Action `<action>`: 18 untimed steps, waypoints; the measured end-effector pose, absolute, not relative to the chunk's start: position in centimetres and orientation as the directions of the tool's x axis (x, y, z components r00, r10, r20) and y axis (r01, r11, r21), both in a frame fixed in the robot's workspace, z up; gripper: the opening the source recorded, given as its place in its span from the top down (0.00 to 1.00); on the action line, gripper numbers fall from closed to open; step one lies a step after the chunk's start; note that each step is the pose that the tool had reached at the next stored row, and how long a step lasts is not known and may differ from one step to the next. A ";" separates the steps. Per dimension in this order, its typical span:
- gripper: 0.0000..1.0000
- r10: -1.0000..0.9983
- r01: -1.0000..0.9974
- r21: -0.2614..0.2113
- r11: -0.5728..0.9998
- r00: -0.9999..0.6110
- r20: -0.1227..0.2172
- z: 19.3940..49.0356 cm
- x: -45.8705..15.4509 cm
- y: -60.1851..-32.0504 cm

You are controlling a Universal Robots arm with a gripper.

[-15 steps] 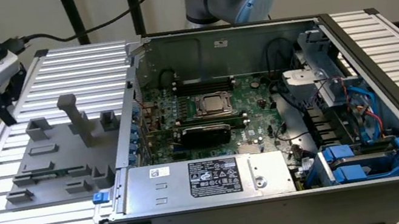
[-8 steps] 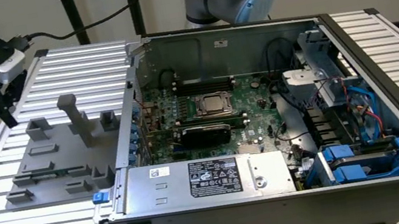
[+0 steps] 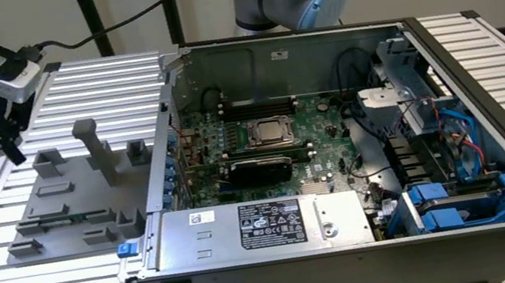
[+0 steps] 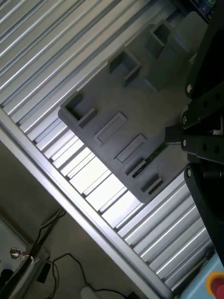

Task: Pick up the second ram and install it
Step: 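Pick up the second ram and move it above second insertion slot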

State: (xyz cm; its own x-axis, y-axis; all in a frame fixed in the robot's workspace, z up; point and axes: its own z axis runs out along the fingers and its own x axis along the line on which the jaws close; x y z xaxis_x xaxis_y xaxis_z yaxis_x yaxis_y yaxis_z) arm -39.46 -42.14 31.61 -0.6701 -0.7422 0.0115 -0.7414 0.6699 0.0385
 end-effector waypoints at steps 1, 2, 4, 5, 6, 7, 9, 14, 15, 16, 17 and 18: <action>0.89 -0.754 -0.753 0.038 0.657 -0.657 0.011 31.5 -39.5 -42.1; 0.89 -0.766 -0.765 0.038 0.642 -0.643 0.011 31.4 -39.5 -42.1; 0.89 -0.789 -0.788 0.038 0.615 -0.615 0.011 31.2 -39.5 -42.1; 0.89 -0.800 -0.799 0.037 0.600 -0.600 0.010 31.2 -39.5 -42.1; 0.89 -0.810 -0.809 0.035 0.586 -0.587 0.009 31.1 -39.5 -42.1; 0.89 -0.820 -0.820 0.033 0.572 -0.572 0.007 31.0 -39.5 -42.1; 0.89 -0.840 -0.840 0.029 0.542 -0.542 0.004 30.9 -39.5 -42.1; 0.89 -0.886 -0.886 0.021 0.463 -0.463 0.000 30.3 -39.5 -42.1; 0.89 -0.895 -0.894 0.019 0.447 -0.447 -0.001 30.2 -39.5 -42.1; 0.89 -0.902 -0.902 0.018 0.431 -0.431 -0.002 30.1 -39.5 -42.1; 0.89 -0.910 -0.910 0.016 0.414 -0.414 -0.002 30.0 -39.5 -42.1; 0.89 -0.917 -0.917 0.014 0.398 -0.398 -0.003 29.9 -39.5 -42.1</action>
State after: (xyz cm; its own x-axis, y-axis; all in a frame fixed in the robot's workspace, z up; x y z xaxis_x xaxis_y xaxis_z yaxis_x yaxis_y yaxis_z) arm -39.46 -42.14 29.92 -0.3982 -0.9173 -0.0033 -0.9172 0.3981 0.0142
